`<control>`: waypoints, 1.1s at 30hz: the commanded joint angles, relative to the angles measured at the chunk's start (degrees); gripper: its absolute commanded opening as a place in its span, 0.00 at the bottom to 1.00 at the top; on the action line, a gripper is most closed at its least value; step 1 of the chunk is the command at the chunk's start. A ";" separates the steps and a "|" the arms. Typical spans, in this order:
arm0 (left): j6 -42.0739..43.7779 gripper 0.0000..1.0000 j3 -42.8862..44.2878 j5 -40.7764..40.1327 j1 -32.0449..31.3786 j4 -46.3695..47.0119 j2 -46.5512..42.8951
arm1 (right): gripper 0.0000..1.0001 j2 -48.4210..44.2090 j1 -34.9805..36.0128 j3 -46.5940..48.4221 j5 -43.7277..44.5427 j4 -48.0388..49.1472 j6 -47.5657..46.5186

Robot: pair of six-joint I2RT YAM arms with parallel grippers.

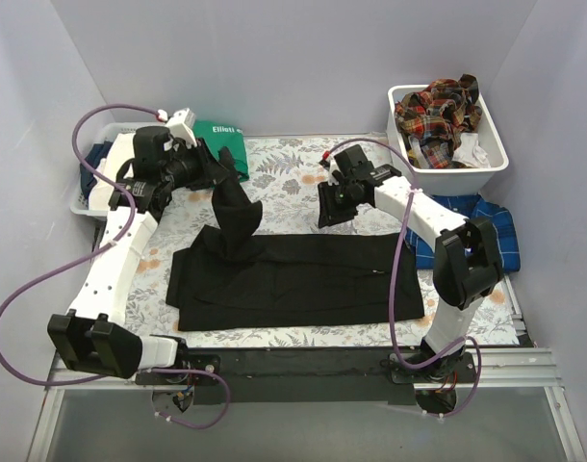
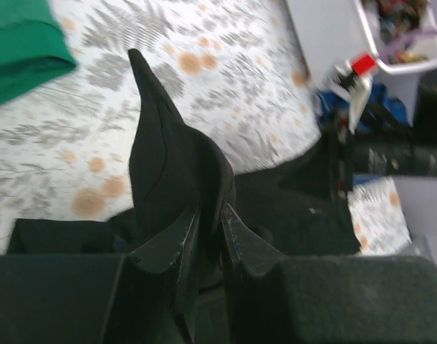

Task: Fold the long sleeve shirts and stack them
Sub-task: Fold the shirt

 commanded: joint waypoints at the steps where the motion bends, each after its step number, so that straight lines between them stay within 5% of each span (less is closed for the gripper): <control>1: 3.40 0.16 -3.27 19.23 0.01 2.51 -5.18 | 0.40 -0.26 -0.13 3.94 -1.07 1.05 2.00; 6: 1.20 0.15 -9.86 29.69 -1.66 2.60 -9.32 | 0.40 0.27 -1.36 5.53 2.01 -0.09 6.21; 11: 1.37 0.12 -16.10 27.70 -5.00 -1.25 -14.41 | 0.41 2.11 -1.54 8.07 -3.32 0.00 5.26; 14: 0.85 0.20 -19.88 16.12 -5.09 -3.72 -17.13 | 0.50 4.21 -0.32 10.70 -8.18 -1.23 1.48; 17: -2.12 0.34 -20.59 2.31 -5.09 -2.86 -17.67 | 0.70 5.97 2.31 13.34 -3.99 -3.52 -1.34; 20: -6.07 0.45 -18.67 -7.89 -5.18 -2.41 -14.70 | 0.80 9.22 2.94 15.01 -2.74 -4.05 -1.25; 33: -7.50 0.43 -12.24 -17.30 -4.74 -4.60 4.03 | 0.81 18.38 6.54 21.27 -7.39 -12.57 -2.65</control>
